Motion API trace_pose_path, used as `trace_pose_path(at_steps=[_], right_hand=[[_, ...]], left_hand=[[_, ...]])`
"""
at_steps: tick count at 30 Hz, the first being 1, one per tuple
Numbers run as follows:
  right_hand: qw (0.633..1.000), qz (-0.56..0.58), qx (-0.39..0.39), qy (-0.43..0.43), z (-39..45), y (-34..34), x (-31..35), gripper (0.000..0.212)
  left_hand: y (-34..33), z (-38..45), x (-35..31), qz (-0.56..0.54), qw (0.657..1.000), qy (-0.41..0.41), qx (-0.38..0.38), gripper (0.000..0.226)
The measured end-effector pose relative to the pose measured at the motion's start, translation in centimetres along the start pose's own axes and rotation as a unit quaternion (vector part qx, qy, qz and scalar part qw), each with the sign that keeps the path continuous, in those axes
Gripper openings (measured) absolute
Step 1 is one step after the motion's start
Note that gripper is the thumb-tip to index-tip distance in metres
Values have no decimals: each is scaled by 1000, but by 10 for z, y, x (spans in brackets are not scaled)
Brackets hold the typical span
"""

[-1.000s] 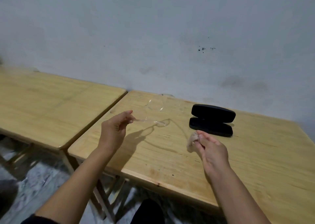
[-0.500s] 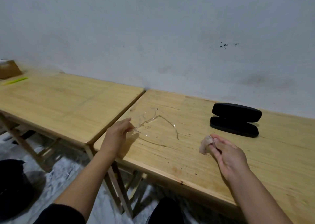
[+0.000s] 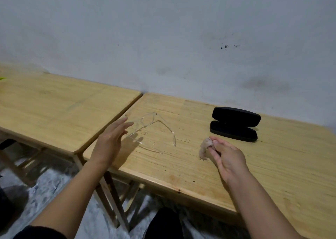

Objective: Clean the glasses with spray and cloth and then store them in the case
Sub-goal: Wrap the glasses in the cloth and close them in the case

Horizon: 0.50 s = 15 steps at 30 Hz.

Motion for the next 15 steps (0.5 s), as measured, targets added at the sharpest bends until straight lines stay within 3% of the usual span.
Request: trace_pose_path(at_steps=[3, 6, 11, 15], right_hand=[[1000, -15, -10, 9, -1, 4, 8, 12], [999, -22, 0, 28, -2, 9, 20, 13], [995, -51, 23, 79, -8, 21, 45, 13], [993, -51, 30, 104, -10, 40, 62, 15]], left_hand=[[10, 7, -39, -47, 996, -55, -56, 39], [-8, 15, -91, -114, 987, -97, -55, 35], [-79, 17, -169, -302, 949, -27, 81, 35], [-124, 15, -214, -374, 913, -6, 166, 42]])
Point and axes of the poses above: each hand's wrist, its own z-axis towards the middle knuckle, its own y-axis out of the back of the hand, x = y × z, the point moved 10 cm from there along z, towards the middle knuckle
